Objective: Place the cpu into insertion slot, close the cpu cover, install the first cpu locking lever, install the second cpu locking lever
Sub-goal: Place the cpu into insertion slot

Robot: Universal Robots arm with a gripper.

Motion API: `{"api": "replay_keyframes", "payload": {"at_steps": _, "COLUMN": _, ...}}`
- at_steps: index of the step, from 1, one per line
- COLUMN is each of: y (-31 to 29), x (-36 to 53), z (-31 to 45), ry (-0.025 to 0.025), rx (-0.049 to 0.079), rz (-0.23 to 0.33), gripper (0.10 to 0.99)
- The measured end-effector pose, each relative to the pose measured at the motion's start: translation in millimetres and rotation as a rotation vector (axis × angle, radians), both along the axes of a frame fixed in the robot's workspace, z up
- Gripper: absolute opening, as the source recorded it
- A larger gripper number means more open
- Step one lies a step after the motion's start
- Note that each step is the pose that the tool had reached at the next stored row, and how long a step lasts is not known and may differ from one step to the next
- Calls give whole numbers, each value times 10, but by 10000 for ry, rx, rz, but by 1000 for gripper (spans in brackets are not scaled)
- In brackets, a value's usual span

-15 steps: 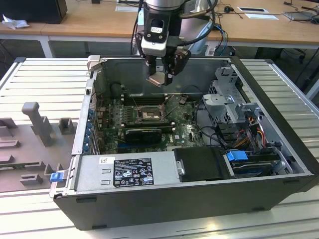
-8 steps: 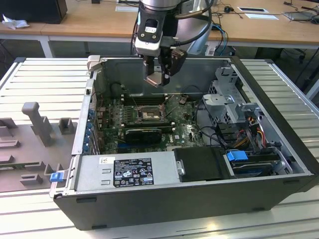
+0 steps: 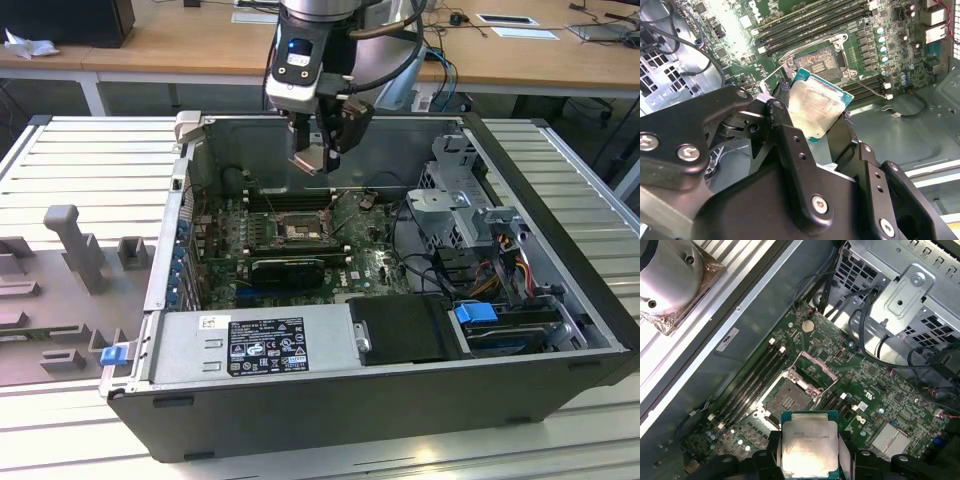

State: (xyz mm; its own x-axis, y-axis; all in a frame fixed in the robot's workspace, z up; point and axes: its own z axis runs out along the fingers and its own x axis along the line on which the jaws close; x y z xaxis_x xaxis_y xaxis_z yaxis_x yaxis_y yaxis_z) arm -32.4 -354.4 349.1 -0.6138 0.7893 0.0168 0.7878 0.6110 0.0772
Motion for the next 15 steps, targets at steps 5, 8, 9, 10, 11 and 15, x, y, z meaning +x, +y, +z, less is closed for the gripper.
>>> {"api": "replay_keyframes", "payload": {"at_steps": 5, "y": 1, "x": -5, "z": -6, "ry": 1, "rx": -2, "rz": -406, "gripper": 541}}
{"api": "replay_keyframes", "payload": {"at_steps": 8, "y": 1, "x": -12, "z": -18, "ry": 1, "rx": -1, "rz": -889, "gripper": 541}}
{"api": "replay_keyframes", "payload": {"at_steps": 9, "y": 0, "x": -13, "z": -23, "ry": 1, "rx": -1, "rz": -1094, "gripper": 541}}
{"api": "replay_keyframes", "payload": {"at_steps": 10, "y": 0, "x": -14, "z": -25, "ry": 1, "rx": -2, "rz": -1180, "gripper": 541}}
{"api": "replay_keyframes", "payload": {"at_steps": 11, "y": 1, "x": -14, "z": -27, "ry": 1, "rx": -1, "rz": -1259, "gripper": 541}}
{"api": "replay_keyframes", "payload": {"at_steps": 15, "y": 1, "x": -15, "z": -36, "ry": 1, "rx": -1, "rz": -1628, "gripper": 541}}
